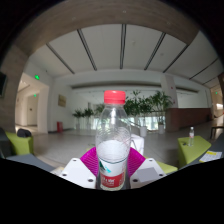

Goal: Pour water

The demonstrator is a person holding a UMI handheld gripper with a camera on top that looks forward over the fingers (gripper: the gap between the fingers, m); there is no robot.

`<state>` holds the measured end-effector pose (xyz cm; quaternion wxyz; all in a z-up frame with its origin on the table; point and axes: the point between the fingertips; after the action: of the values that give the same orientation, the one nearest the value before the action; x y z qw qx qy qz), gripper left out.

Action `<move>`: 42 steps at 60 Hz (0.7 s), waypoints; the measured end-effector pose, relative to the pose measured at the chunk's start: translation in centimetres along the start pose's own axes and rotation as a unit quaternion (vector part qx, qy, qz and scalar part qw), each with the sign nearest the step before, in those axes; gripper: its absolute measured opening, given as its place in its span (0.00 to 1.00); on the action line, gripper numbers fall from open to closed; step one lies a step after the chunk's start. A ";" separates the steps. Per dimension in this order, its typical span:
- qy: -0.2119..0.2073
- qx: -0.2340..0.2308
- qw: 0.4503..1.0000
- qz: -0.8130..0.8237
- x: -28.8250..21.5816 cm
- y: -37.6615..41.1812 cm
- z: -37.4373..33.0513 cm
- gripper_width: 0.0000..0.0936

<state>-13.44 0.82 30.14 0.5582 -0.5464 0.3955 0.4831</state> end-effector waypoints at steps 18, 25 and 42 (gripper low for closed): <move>0.141 0.013 0.990 -0.030 18.1 -4.9 -1.0 0.35; 0.175 0.005 0.984 -0.033 22.0 -4.6 -0.7 0.35; 0.181 0.008 0.983 -0.031 22.9 -4.3 -1.7 0.57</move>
<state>-4.07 1.90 8.76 0.4966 -0.6324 0.4767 0.3554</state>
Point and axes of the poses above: the point between the fingertips, and its own axes, seen from behind it with the camera up: y to the left, x down, z forward, the way the camera looks, and after that the axes turned 14 degrees about -z, right-handed
